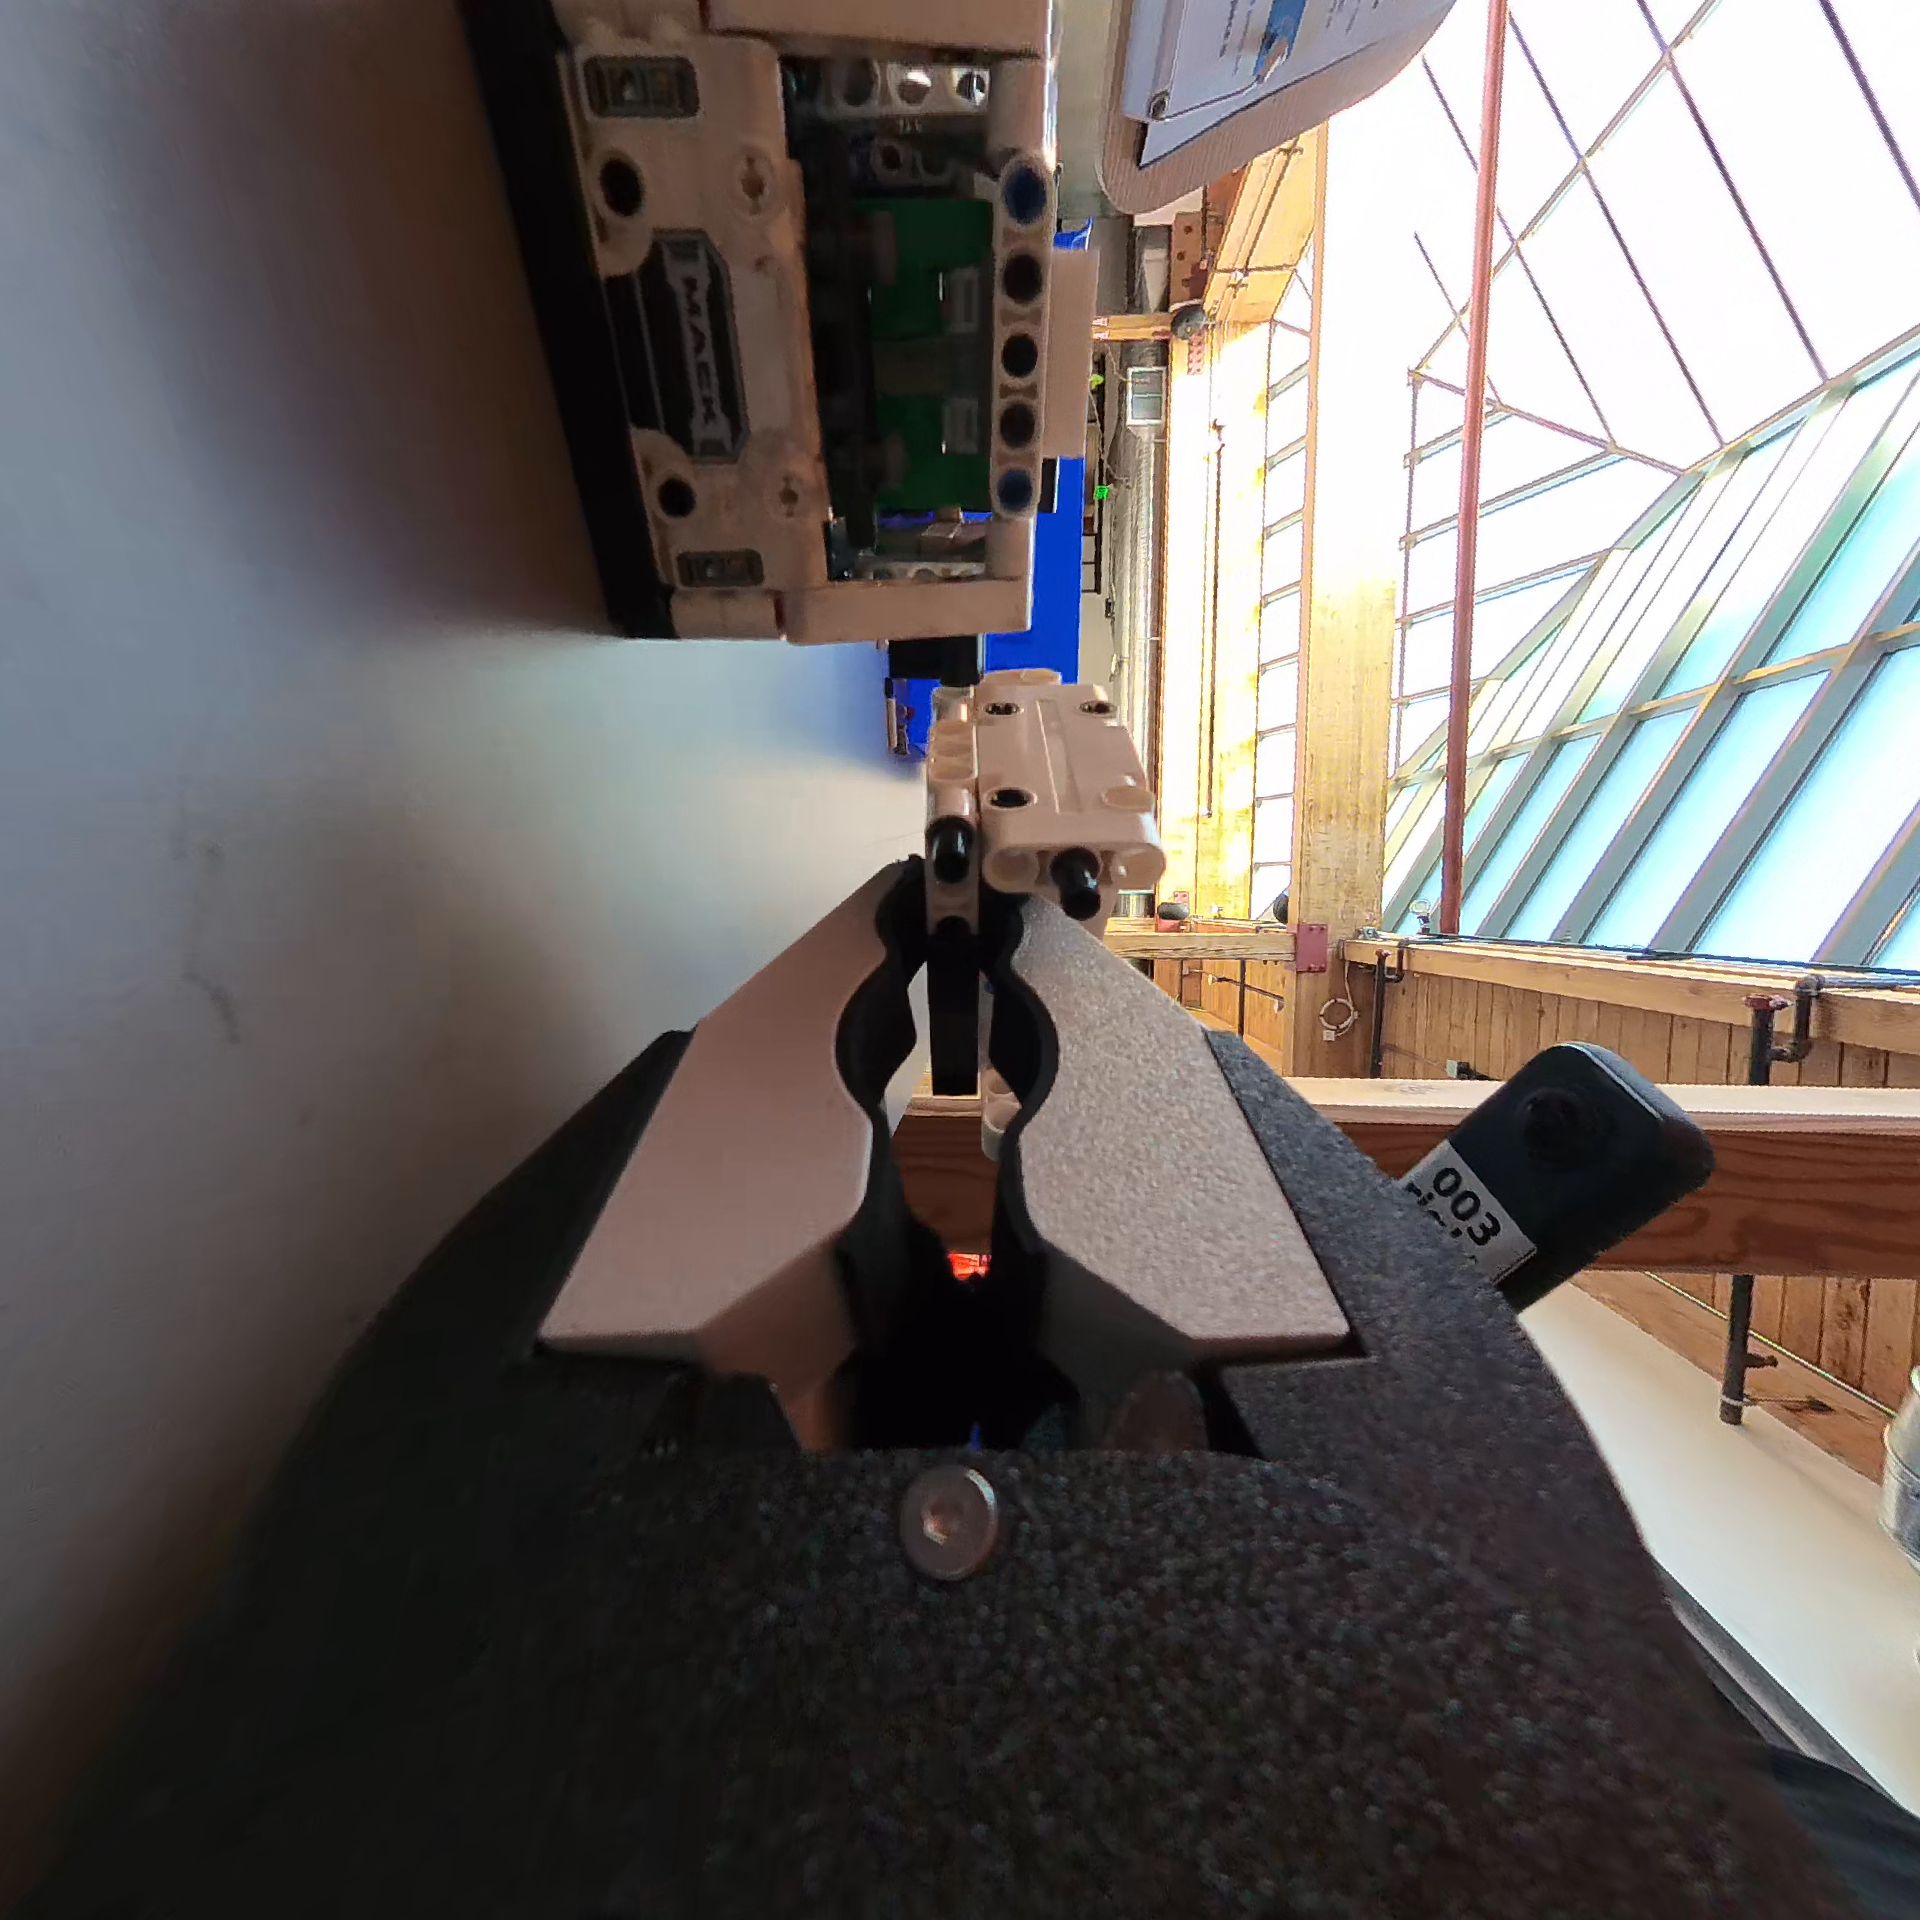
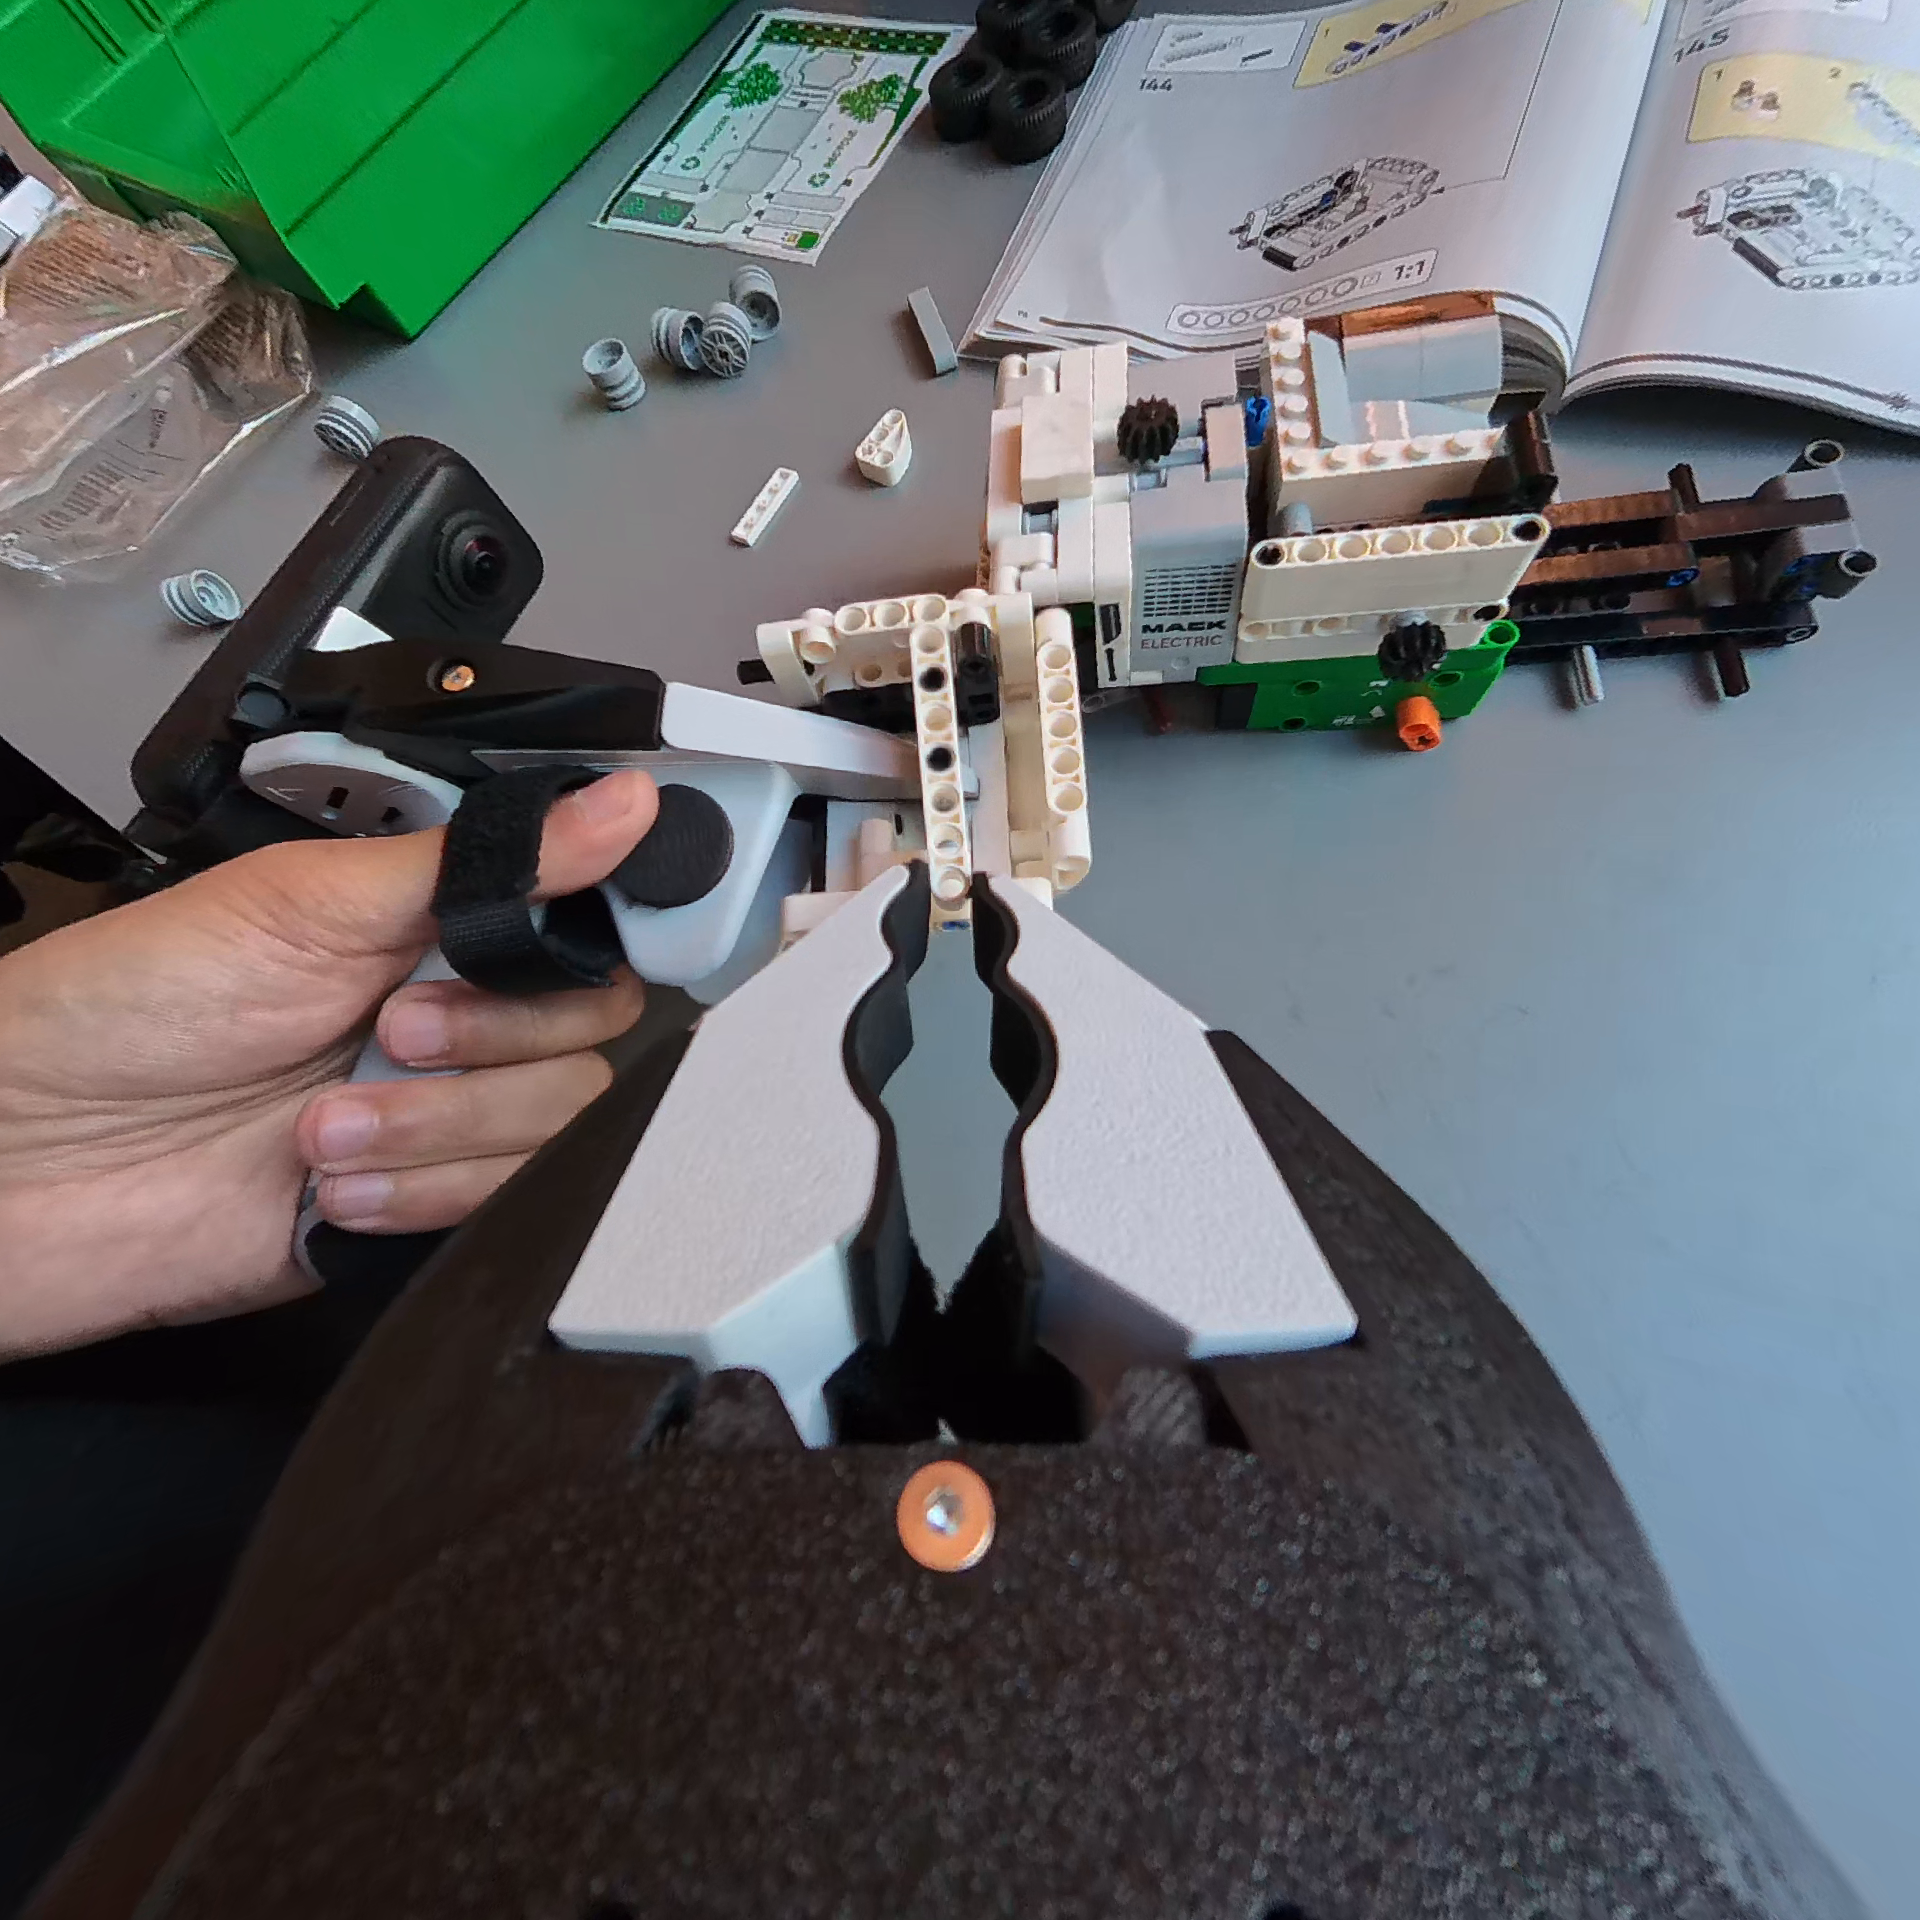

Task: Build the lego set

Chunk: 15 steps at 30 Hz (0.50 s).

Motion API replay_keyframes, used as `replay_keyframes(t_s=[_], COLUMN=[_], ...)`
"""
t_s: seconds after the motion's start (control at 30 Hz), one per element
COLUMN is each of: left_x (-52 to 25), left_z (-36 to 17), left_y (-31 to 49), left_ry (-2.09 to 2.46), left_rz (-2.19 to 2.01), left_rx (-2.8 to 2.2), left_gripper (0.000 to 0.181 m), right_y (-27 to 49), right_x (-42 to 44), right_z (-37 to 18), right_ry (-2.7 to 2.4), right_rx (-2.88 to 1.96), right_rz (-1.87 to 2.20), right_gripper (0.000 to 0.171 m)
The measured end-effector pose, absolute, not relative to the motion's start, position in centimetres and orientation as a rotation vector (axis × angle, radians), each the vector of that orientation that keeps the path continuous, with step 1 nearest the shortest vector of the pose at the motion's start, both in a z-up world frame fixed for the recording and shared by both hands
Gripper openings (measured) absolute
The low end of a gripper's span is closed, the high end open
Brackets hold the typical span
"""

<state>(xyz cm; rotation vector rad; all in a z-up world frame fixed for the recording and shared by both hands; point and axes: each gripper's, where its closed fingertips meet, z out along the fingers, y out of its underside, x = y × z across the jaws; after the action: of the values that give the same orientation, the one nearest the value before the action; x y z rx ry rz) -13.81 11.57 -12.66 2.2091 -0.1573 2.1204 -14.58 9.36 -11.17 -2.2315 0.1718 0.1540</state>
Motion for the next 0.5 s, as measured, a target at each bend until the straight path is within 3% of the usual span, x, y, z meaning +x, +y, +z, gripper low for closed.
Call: replay_keyframes(t_s=[0.5], left_x=[-13.74], left_z=[-12.23], left_y=[11.25], left_ry=[-0.138], left_rz=[2.124], left_rx=[2.147], left_gripper=[0.006], right_y=[9.32], right_x=[-14.82], right_z=[-10.27], right_ry=[0.160], right_rx=[-2.217], right_rz=[0.156], right_gripper=[0.011])
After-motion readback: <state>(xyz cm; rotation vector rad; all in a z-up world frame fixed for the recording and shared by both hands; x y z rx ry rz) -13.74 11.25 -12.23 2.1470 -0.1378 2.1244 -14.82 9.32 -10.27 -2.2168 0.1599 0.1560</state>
